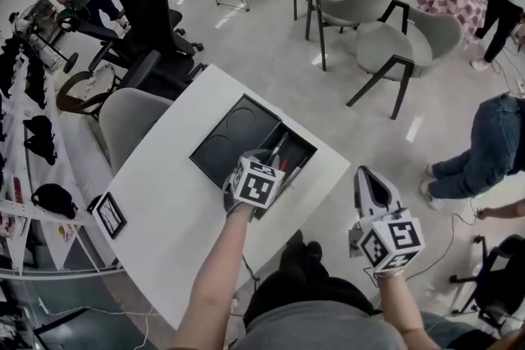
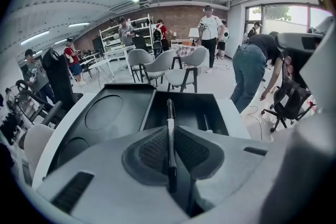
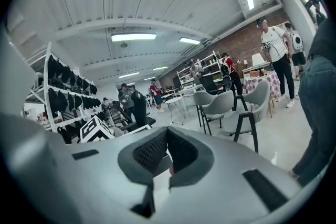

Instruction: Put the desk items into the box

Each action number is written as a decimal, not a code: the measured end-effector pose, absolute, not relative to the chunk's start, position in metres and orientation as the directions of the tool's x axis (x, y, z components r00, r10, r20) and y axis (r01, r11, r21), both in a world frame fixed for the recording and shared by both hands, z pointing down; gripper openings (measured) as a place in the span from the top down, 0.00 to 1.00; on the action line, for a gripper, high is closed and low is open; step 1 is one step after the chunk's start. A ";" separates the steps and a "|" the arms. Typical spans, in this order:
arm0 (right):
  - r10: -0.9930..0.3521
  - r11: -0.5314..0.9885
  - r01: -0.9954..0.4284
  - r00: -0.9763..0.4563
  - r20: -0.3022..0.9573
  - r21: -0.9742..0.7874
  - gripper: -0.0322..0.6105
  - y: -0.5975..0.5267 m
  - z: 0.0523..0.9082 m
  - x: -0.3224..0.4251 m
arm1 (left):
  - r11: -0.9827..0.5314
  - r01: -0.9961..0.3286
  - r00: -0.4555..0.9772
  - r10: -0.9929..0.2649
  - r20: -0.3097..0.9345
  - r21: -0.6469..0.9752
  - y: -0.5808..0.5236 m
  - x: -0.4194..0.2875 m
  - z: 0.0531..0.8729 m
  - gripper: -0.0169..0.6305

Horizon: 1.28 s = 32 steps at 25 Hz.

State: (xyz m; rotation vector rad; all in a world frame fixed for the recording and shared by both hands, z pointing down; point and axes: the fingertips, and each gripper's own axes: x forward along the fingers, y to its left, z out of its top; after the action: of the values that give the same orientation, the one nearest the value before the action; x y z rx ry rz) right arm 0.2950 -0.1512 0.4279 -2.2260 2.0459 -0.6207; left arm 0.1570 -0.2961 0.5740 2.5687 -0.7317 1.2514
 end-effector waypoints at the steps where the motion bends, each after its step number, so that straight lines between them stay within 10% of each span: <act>1: -0.966 -0.121 -0.944 0.041 0.254 -0.307 0.95 -0.151 0.429 0.295 | -0.858 -0.511 0.514 -0.345 0.785 -0.042 -0.296 0.157 0.576 0.90; 32: -0.956 -0.124 -0.941 0.028 0.292 -0.314 0.95 -0.150 0.441 0.294 | -0.842 -0.537 0.408 -0.307 0.860 -0.046 -0.290 0.157 0.618 0.90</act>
State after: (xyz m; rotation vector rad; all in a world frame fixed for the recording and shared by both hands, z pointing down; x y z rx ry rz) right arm 0.2938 -0.1503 0.4411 -2.2285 2.0567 -0.6814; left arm 0.1569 -0.2902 0.6180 2.4271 -0.7428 1.4064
